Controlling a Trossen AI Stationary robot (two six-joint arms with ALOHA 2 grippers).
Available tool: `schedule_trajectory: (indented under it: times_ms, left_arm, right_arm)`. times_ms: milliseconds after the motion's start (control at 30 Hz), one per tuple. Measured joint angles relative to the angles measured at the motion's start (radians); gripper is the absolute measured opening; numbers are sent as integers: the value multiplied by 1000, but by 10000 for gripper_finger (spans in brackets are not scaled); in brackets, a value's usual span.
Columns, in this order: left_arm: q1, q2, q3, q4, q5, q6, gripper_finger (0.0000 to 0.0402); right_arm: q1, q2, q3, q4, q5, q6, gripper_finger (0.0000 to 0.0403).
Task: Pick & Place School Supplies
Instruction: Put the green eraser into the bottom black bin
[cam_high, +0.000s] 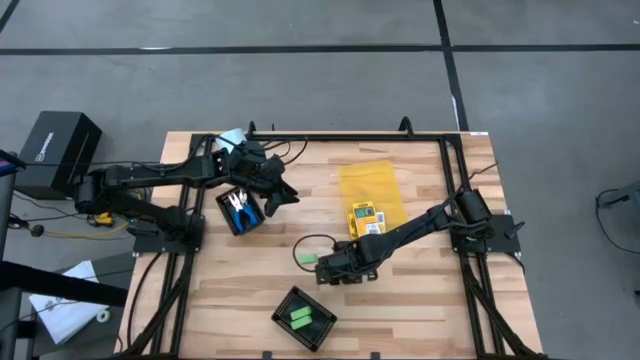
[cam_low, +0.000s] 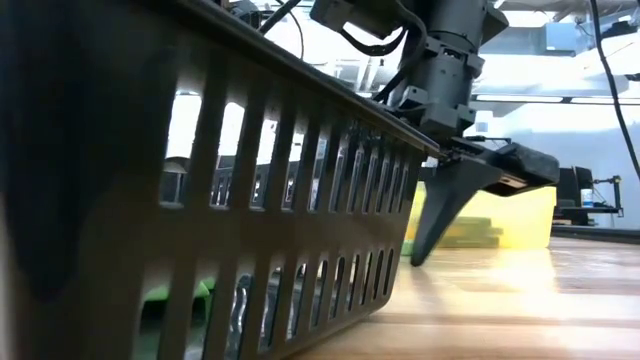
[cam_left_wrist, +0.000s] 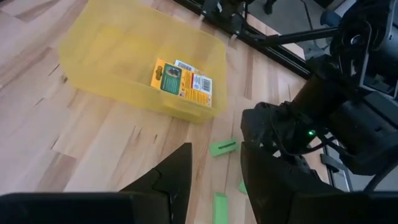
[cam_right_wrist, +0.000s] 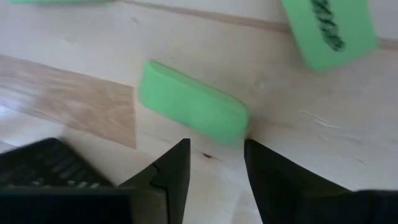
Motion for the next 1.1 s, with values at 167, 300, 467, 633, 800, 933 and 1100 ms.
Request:
schedule_trajectory:
  times_ms: [167,300,467,633,800,933,1100]
  left_arm:
    - [0,0,0,-1,8,0,131]
    - [0,0,0,-1,8,0,131]
    - [0,0,0,-2,46,-3,131]
    - [0,0,0,-6,58,-3,131]
    - [0,0,0,-9,58,-3,131]
    - [0,0,0,-9,60,-6,131]
    - [0,0,0,-11,61,-32,131]
  right_arm:
    - [1,-1,0,-14,-6,-2,145]
    - [-3,-1,1,-26,3,6,141]
    - [-21,-1,2,-39,22,6,143]
    - [-49,-2,2,-32,67,-3,142]
    - [-71,-1,0,11,105,-13,137]
    - [-88,-1,0,18,118,-41,138]
    - [-111,-28,1,19,125,-92,137]
